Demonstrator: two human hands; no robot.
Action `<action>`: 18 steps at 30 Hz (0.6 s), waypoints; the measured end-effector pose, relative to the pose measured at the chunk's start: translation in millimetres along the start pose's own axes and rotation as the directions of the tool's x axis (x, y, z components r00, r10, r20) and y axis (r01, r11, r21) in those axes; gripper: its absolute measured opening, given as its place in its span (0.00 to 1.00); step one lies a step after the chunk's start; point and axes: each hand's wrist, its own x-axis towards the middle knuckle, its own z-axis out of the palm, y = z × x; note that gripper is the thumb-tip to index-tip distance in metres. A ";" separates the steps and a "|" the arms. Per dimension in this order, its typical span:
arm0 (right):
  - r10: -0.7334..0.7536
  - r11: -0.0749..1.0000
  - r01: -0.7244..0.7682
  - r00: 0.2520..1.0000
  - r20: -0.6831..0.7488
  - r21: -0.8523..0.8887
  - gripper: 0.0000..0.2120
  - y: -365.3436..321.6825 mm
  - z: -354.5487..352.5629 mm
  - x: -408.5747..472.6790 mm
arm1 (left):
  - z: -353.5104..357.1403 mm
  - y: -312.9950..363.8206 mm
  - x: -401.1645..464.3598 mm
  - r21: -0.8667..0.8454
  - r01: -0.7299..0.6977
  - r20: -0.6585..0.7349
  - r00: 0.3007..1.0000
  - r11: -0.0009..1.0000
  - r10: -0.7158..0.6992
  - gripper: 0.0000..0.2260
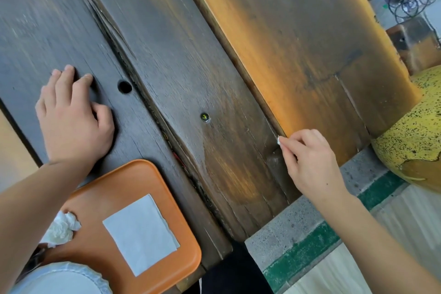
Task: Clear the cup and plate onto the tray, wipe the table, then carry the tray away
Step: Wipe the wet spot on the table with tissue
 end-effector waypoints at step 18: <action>-0.145 0.989 0.145 0.989 -0.018 -0.036 0.10 -5.0 4.8 36.9 | -7.5 7.8 2.7 -0.050 0.038 0.075 0.997 0.998 -0.034 0.24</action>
